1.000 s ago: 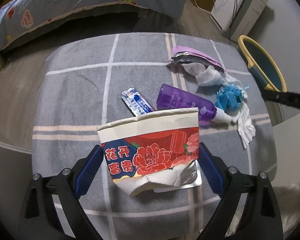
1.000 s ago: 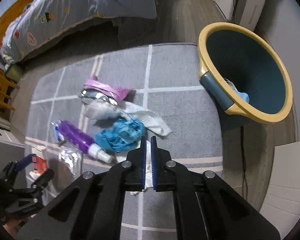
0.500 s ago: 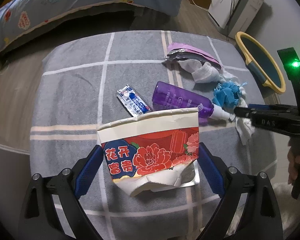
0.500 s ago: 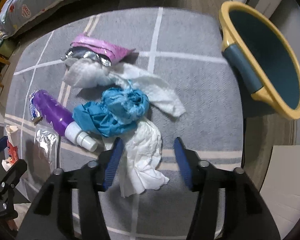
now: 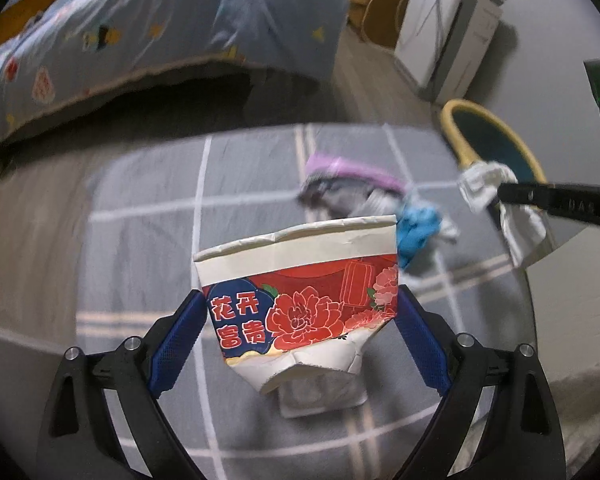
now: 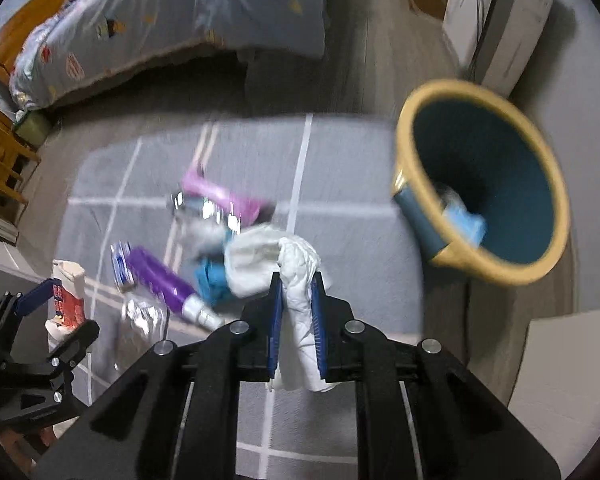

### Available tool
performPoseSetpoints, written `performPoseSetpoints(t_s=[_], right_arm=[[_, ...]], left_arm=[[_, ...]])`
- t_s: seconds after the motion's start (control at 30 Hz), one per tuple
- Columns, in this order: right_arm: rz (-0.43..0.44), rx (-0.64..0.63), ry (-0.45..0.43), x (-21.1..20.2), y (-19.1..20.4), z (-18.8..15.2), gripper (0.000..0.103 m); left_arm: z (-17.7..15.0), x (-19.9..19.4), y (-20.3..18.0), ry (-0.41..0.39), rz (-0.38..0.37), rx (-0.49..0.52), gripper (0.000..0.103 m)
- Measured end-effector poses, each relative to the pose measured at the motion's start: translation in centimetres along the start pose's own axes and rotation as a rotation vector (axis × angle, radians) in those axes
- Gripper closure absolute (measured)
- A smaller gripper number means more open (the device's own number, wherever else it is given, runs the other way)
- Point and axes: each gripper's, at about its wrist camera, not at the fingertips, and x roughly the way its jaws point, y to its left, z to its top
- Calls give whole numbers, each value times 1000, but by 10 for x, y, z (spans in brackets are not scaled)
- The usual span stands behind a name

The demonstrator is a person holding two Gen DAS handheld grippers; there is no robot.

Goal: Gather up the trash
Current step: 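Carry the paper cup over the teal bin with the left gripper while the right carries the wipe, then open both grippers over the teal bin to drop the cup and wipe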

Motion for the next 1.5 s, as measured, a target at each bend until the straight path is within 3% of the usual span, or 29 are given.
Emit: performPoseSetpoints(t_s=[0.17,0.4,0.77,1.2,1.5], right_arm=[[-5,-8,-116,-42,-25,25,90],[-35,39,-204,-66,-81,52,90],[-25,167,-189,-34,-146,61,90],[-42,299,-164,-11,-219,58,90],[-47,400,-107,18,-260,47,90]], left_arm=[[18,-19,-20,-86,17,87,11],[34,-24,-48,-123,18,155,11],[74,-21,-101,-180,2,251,11],[130,40,-179,-108,-129,304,11],[151,84,-226,-69,-147,372,11]])
